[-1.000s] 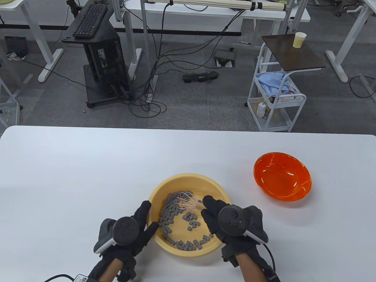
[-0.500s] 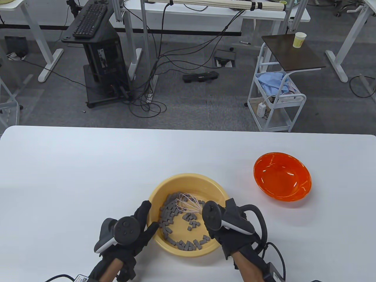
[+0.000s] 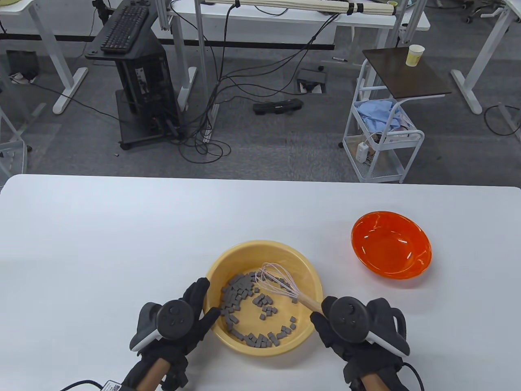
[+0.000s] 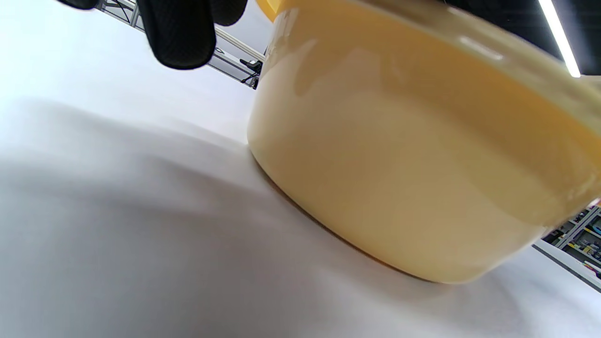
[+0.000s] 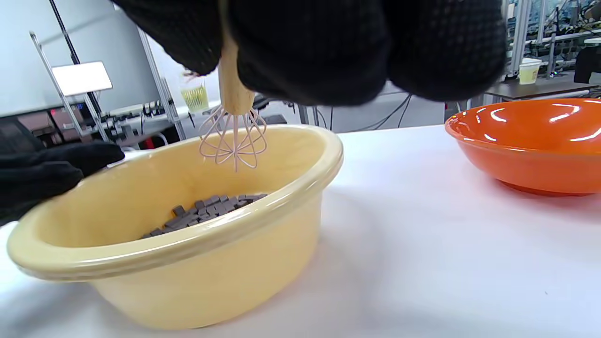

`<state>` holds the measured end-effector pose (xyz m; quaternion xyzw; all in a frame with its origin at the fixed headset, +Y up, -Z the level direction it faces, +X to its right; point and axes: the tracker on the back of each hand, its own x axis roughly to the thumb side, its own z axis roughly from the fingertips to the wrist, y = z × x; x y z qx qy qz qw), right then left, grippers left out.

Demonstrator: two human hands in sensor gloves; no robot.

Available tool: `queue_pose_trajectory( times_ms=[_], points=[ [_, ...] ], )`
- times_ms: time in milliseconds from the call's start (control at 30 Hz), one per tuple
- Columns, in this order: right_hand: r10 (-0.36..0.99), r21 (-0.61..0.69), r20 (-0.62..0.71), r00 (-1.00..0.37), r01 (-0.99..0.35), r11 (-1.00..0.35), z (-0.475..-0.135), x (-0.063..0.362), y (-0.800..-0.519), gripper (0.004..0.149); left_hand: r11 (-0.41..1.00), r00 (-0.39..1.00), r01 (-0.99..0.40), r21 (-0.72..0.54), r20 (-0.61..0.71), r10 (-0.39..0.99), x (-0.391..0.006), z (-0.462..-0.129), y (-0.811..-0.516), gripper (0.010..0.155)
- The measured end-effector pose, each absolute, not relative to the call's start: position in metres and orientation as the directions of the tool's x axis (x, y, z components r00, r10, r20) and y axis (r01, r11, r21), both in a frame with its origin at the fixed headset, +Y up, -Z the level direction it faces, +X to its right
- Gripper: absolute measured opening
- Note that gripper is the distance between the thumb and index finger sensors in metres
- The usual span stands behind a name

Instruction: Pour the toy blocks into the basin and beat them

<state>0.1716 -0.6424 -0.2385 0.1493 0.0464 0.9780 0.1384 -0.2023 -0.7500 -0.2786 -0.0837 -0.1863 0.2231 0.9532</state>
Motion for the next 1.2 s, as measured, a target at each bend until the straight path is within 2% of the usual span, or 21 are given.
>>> queue_pose_trajectory(
  times_ms=[200,333,500,667,767,900,1100,1200],
  points=[
    [0.366,0.105,0.272,-0.890,-0.351,-0.930,-0.218,0.204,-0.669,0.052,0.869,0.826,-0.472,-0.149,0.268,0.495,-0.223,-0.282,-0.738,0.075],
    [0.436,0.146,0.230,-0.870,-0.412,-0.899,-0.210,0.221,-0.692,0.052,0.919,0.891,-0.391,-0.047,0.232,0.390,-0.241,-0.284,-0.735,0.074],
    [0.399,0.217,0.193,-0.896,-0.358,-0.908,-0.205,0.228,-0.713,0.052,0.949,0.931,-0.317,-0.004,0.192,0.312,-0.254,-0.286,-0.734,0.074],
    [0.268,0.292,0.215,-0.939,-0.200,-0.935,-0.204,0.221,-0.721,0.054,0.961,0.946,-0.278,-0.014,0.169,0.276,-0.260,-0.287,-0.732,0.074],
    [0.282,0.216,0.242,-0.928,-0.232,-0.949,-0.202,0.223,-0.716,0.054,0.972,0.959,-0.235,-0.014,0.159,0.234,-0.263,-0.287,-0.732,0.074],
    [0.349,0.132,0.180,-0.920,-0.329,-0.935,-0.199,0.242,-0.707,0.054,0.980,0.969,-0.197,-0.009,0.150,0.196,-0.265,-0.286,-0.730,0.074],
    [0.235,0.133,-0.011,-0.972,-0.234,-0.963,-0.200,0.272,-0.717,0.054,0.988,0.977,-0.158,-0.005,0.145,0.157,-0.266,-0.286,-0.728,0.074],
    [0.177,0.206,-0.096,-0.979,-0.194,-0.959,-0.205,0.284,-0.732,0.054,0.988,0.977,-0.157,-0.006,0.145,0.156,-0.266,-0.286,-0.728,0.074]
  ],
)
